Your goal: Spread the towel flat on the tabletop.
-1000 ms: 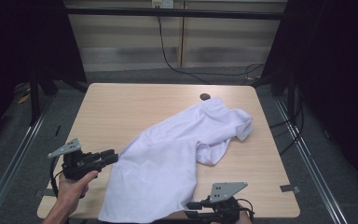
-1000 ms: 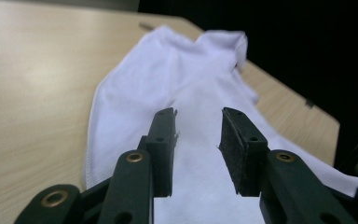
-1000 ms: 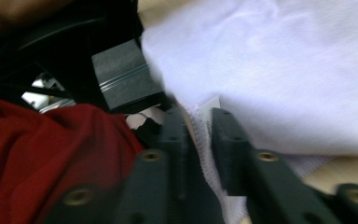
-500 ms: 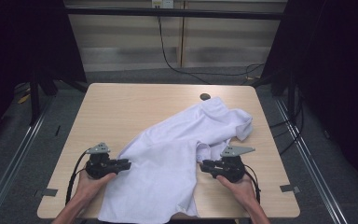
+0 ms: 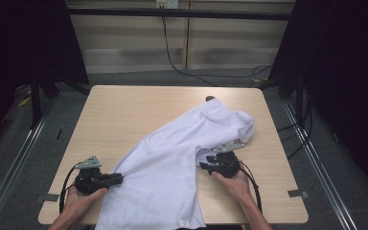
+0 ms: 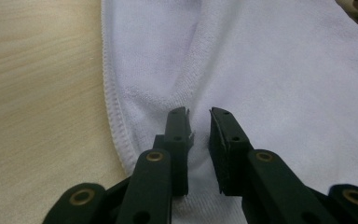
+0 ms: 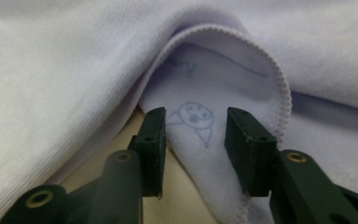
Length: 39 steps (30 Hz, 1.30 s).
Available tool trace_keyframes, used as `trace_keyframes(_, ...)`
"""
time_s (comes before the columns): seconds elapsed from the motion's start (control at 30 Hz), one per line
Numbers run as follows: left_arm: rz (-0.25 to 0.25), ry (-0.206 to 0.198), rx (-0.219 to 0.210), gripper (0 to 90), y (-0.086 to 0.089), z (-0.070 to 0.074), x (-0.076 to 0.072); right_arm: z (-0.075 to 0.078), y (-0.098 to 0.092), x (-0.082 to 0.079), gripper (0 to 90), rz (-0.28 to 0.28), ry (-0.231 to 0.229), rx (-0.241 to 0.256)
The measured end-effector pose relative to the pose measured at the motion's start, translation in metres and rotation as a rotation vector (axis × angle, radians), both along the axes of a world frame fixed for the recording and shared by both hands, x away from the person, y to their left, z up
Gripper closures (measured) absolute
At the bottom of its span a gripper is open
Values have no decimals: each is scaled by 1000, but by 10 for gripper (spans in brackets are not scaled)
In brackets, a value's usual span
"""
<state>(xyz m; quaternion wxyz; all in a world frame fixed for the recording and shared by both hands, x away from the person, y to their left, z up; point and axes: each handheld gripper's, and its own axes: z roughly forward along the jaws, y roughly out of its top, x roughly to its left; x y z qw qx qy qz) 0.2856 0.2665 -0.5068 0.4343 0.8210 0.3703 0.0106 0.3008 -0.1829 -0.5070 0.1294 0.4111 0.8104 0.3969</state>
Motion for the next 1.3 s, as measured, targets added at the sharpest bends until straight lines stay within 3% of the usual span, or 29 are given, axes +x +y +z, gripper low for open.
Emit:
trace_keyframes(0.03,-5,-2,8,772,0,1,-1,1,2,-1,762,-8,-14,-37)
trace_keyframes(0.07,-7,-2,8,774,2,1,-2,2,1,-3,834,-7,-18,-58)
trace_keyframes(0.13,-2,13,-6,780,6,0,-6,4,-7,-10,865,-11,-18,-74)
trace_keyframes(0.23,-12,21,-10,791,9,0,-12,7,-20,-21,870,-15,-13,-65)
trace_keyframes(0.27,-19,31,-16,790,10,0,-15,11,-37,-34,869,-26,-21,-50)
trace_keyframes(0.3,-33,43,-22,790,10,0,-18,11,-37,-34,869,-26,-21,-50)
trace_keyframes(0.33,-55,43,-21,790,9,0,-23,12,-46,-41,869,-32,-18,-20)
trace_keyframes(0.4,-110,58,-26,783,2,1,-32,14,-62,-63,860,-30,-3,-12)
trace_keyframes(0.43,-165,36,-18,746,-6,5,-37,14,-64,-70,846,-23,0,-12)
trace_keyframes(0.47,-165,36,-18,732,-6,5,-37,14,-65,-78,825,-21,6,0)
trace_keyframes(0.53,-171,-2,-76,724,-16,15,-31,17,-67,-94,792,-12,4,21)
trace_keyframes(0.6,-166,-21,-65,720,-21,18,-26,19,-68,-101,769,-12,-2,28)
trace_keyframes(0.63,-162,-25,-58,715,-32,20,-11,26,-71,-110,726,-17,-16,51)
trace_keyframes(0.67,-162,-25,-58,711,-32,20,-11,29,-71,-111,690,-24,-26,60)
trace_keyframes(0.73,-154,-17,-47,704,-45,19,6,31,-71,-111,677,-26,-36,68)
trace_keyframes(0.8,-146,-30,-48,699,-56,19,20,33,-65,-101,583,-40,-47,72)
trace_keyframes(0.83,-132,-28,-73,700,-65,19,33,33,-62,-97,576,-31,-47,79)
trace_keyframes(0.9,-141,-20,-79,702,-69,18,37,33,-55,-88,531,-20,-65,72)
trace_keyframes(0.93,-157,-65,2,704,-81,15,42,32,-53,-83,518,-16,-65,73)
trace_keyframes(0.97,-157,-65,2,712,-81,15,42,30,-51,-79,514,-14,-61,64)
trace_keyframes(1.0,-149,-37,6,712,-86,7,47,29,-50,-75,510,-16,-50,61)
trace_keyframes(1.03,-147,-40,45,712,-87,3,46,27,-48,-72,509,-9,-47,55)
trace_keyframes(1.1,-146,-63,65,731,-87,2,44,24,-47,-71,572,10,-27,46)
trace_keyframes(1.13,-152,-60,67,736,-84,2,43,23,-47,-73,692,16,-29,43)
trace_keyframes(1.2,-139,-73,94,757,-77,4,39,22,-47,-78,840,31,-30,57)
trace_keyframes(1.23,-124,-54,67,757,-66,2,33,23,-48,-82,900,38,-34,63)
trace_keyframes(1.3,-117,-51,63,761,-60,2,28,25,-48,-85,900,46,-38,69)
